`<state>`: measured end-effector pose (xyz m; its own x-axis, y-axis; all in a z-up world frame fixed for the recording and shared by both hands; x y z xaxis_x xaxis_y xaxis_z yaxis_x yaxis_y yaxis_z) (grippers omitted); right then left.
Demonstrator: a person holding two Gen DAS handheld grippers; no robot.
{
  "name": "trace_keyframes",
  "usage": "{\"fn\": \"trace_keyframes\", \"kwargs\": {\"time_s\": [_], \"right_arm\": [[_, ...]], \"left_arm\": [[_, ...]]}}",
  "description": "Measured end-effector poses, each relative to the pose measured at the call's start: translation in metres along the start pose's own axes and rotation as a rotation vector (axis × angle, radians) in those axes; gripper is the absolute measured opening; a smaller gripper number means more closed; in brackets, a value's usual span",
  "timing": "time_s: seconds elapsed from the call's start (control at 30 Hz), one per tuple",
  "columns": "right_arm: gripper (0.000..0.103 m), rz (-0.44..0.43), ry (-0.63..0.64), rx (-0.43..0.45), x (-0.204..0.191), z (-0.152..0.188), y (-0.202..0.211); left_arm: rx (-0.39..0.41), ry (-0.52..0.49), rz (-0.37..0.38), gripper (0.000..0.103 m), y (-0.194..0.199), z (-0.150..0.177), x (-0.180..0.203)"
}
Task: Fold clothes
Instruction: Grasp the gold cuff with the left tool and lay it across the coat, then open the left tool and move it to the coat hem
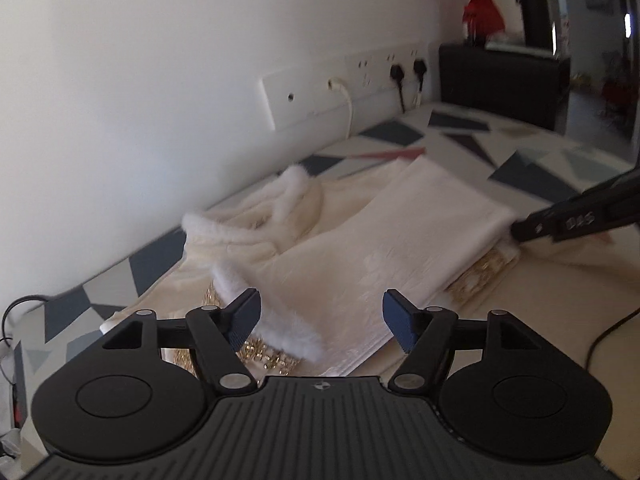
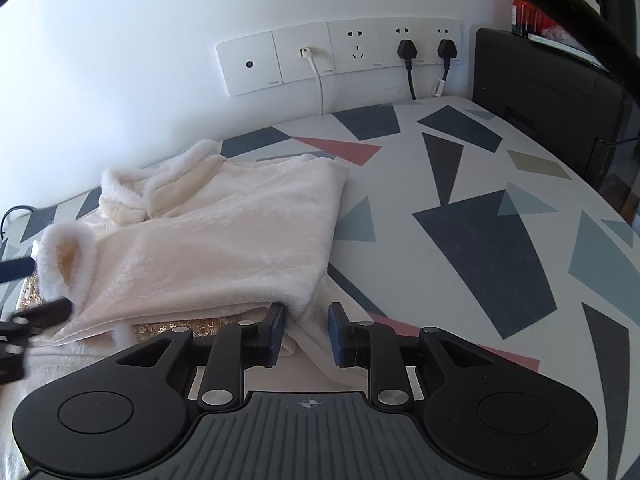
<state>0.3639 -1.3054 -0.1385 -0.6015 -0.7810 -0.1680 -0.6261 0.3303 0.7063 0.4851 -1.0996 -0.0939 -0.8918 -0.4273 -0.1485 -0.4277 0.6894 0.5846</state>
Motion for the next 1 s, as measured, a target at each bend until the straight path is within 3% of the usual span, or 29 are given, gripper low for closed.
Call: {"fn": "trace_keyframes", "kwargs": {"time_s": [0.07,0.17,0.2,0.27,0.3,0.33,0.4,0.47,0.53,0.67,0.73,0.9,1.0], "right_arm": [[0.022,-0.003,-0.009,-0.002,0.001,0.0,0.001],[0.022,-0.003,-0.009,-0.002,0.001,0.001,0.0],[0.022,-0.002,-0.009,-0.005,0.001,0.001,0.0],[0.023,-0.002,-0.008,-0.012,-0.001,0.001,-0.002],[0.023,0.0,-0.005,-0.014,-0.002,0.001,-0.002],[0.025,0.001,-0.001,-0.016,-0.002,0.001,-0.002],[0.026,0.003,0.003,-0.012,-0.002,0.0,0.001],[0.027,0.005,0.003,-0.001,-0.001,-0.002,0.004],[0.03,0.011,-0.012,0.013,0.004,-0.003,0.01],[0.041,0.035,-0.074,0.03,0.021,0.0,0.019],[0.064,0.053,-0.118,0.024,0.03,0.002,0.019],[0.077,0.005,-0.17,-0.004,0.04,0.001,0.014],[0.078,-0.028,-0.167,-0.032,0.038,0.004,0.008]], "left_arm": [[0.07,0.071,0.029,0.075,0.018,-0.006,-0.011],[0.052,0.214,-0.132,0.077,0.011,-0.002,-0.042],[-0.007,0.274,-0.181,0.076,-0.002,0.004,-0.056],[-0.076,0.391,-0.126,0.069,-0.023,0.015,-0.071],[-0.118,0.426,-0.013,0.069,-0.036,0.019,-0.069],[-0.158,0.431,0.073,0.069,-0.048,0.021,-0.063],[-0.208,0.365,0.115,0.076,-0.063,0.024,-0.044],[-0.223,0.309,0.07,0.083,-0.069,0.026,-0.033],[-0.225,0.313,0.049,0.083,-0.069,0.023,-0.03],[-0.179,0.42,0.029,0.083,-0.041,0.018,-0.048],[-0.157,0.481,-0.018,0.087,-0.017,0.021,-0.063],[-0.174,0.7,-0.177,0.09,0.045,0.062,-0.104],[-0.214,0.76,-0.283,0.09,0.08,0.098,-0.112]]}}
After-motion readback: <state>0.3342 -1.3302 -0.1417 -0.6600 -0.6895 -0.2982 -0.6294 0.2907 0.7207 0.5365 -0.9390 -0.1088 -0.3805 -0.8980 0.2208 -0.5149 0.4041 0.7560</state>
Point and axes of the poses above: each gripper's, at about its wrist camera, not at the fingertips, and y roughly against the way its jaws point, x to its right, z to its underside, the point moved 6 cm from there along -y, roughly the way its jaws point, and after that the axes turned 2 degrees about z, right-handed, at the moved point
